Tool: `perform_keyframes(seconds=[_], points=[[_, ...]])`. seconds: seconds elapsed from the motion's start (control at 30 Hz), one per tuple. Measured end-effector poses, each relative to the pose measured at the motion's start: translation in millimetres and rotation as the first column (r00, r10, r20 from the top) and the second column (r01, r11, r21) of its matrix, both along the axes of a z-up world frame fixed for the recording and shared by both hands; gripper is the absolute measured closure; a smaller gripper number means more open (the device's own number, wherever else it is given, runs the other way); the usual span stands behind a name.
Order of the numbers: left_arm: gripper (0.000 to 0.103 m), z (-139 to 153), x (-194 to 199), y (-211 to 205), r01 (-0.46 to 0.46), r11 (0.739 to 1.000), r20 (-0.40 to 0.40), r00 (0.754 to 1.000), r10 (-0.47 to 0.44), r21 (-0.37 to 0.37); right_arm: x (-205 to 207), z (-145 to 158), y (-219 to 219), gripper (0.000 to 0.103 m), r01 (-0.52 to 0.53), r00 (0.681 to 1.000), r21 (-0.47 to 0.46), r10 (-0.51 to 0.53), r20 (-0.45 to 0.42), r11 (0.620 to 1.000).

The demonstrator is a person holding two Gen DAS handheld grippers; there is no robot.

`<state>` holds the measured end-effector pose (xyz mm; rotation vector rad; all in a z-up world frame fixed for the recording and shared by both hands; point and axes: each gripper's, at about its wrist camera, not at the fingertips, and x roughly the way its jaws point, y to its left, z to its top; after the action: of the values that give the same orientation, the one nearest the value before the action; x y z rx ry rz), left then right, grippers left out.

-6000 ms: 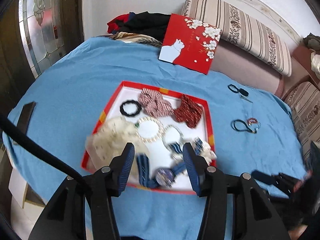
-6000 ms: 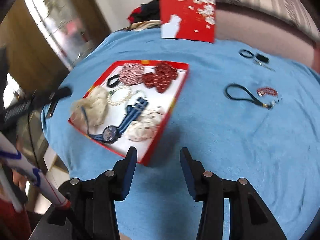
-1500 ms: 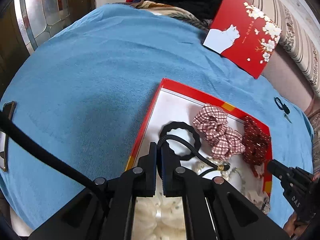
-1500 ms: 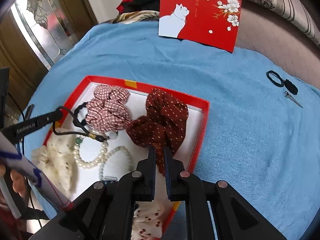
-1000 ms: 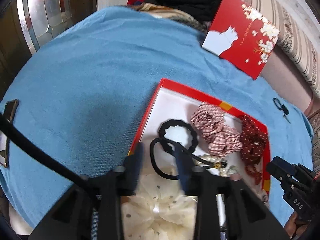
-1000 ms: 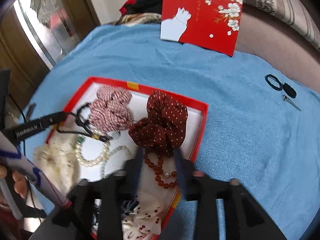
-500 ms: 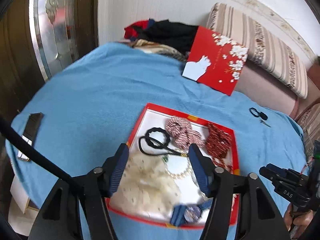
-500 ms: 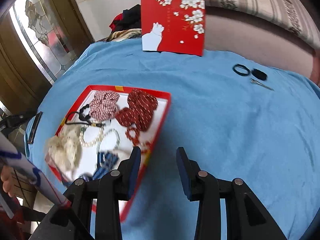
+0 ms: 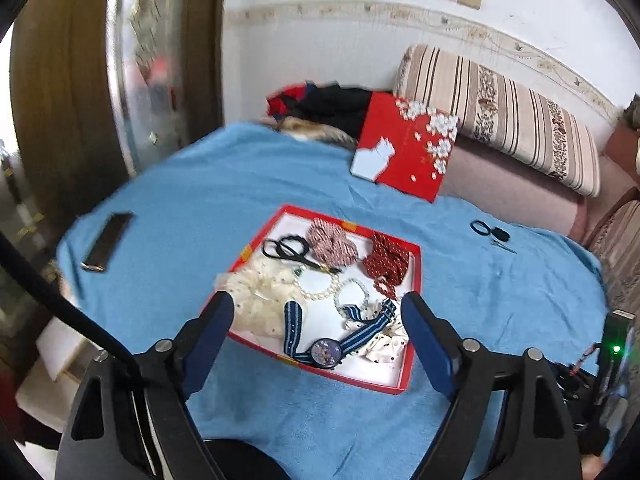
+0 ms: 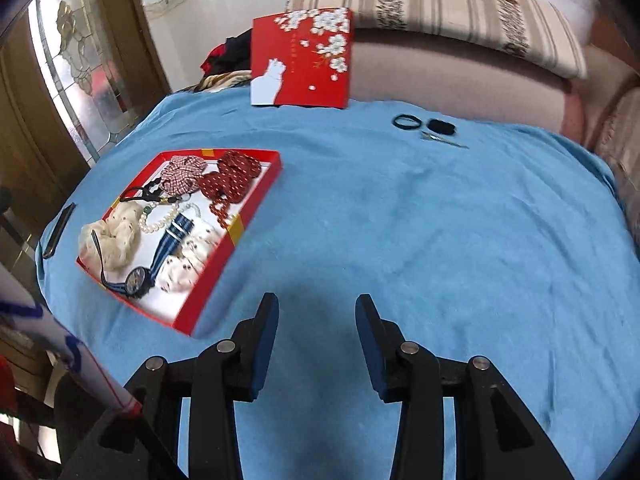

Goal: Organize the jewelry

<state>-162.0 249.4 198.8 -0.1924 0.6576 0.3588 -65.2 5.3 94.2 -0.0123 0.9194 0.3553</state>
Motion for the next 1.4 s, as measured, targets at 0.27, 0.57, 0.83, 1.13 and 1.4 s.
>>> perform_keyframes(seconds=[0.27,0.57,0.83,1.13,1.4], points=[[0.004,20,-27,-54,-0.082,0.968,0.098,0.993,0.06,0.238,-23,3,-29,0.057,0.04,0.999,0.046,-0.041,0.017,0.998],[0.002,34,-42,-81,-0.043,0.973,0.173,0.985,0.004,0.228,-40,4,-43,0.055,0.077,0.996,0.051,-0.079,0.035,0.996],[0.002,28,-42,-82,0.036,0.989,0.094,0.994,-0.05,0.145,-53,11,-49,0.054,0.115,0.993,0.034,-0.116,0.037,0.993],[0.002,2,-46,-50,-0.034,0.995,0.054,0.998,0.029,0.093,-44,33,0,0.049,0.073,0.994,-0.028,-0.07,0.079,0.997],[0.002,-8,-51,-18,-0.096,0.992,0.051,0.994,0.093,0.077,-41,15,48,0.049,0.021,1.0,-0.069,-0.019,0.023,0.997]])
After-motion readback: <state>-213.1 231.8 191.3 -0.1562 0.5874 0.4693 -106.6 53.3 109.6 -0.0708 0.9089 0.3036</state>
